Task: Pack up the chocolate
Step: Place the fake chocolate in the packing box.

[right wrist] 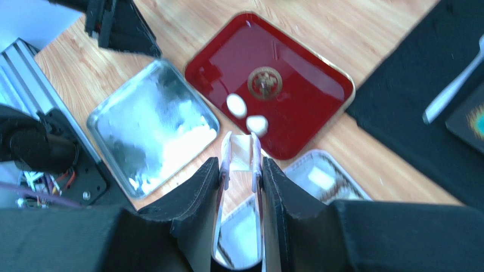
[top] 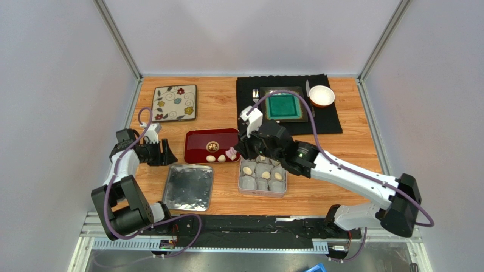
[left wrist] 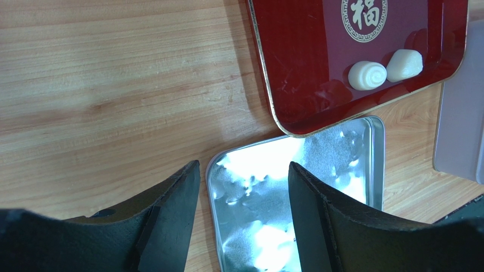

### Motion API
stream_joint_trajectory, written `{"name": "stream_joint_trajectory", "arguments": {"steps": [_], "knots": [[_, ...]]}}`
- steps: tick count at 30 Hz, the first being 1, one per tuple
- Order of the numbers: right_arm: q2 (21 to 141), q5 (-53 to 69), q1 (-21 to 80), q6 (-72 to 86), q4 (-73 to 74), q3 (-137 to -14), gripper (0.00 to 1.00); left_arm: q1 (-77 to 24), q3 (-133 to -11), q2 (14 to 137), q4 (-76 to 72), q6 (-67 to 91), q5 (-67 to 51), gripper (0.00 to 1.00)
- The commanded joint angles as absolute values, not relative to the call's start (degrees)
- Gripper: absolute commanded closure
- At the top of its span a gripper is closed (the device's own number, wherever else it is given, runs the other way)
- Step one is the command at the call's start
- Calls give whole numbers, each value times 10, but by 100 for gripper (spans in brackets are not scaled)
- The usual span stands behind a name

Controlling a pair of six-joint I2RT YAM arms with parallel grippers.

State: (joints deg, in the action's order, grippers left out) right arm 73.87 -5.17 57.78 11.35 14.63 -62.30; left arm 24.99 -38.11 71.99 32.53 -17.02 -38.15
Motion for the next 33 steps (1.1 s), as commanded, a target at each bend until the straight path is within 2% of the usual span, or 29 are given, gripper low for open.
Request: {"name": "stream_joint_trajectory", "arguments": {"steps": [1,8,23,33], "knots": [[665,-69,580,141,192,-588,76,256,-404,706,334,-183,-399,34],[618,-65,586,168,211,-528,76,256,-408,701,340,-180,-403,34],[619,-57,604,200,201,-476,76,256,-409,700,346,-187,-402,33],[638,-58,606,202,178,-474,62,256,-412,699,349,-190,-400,33]]}}
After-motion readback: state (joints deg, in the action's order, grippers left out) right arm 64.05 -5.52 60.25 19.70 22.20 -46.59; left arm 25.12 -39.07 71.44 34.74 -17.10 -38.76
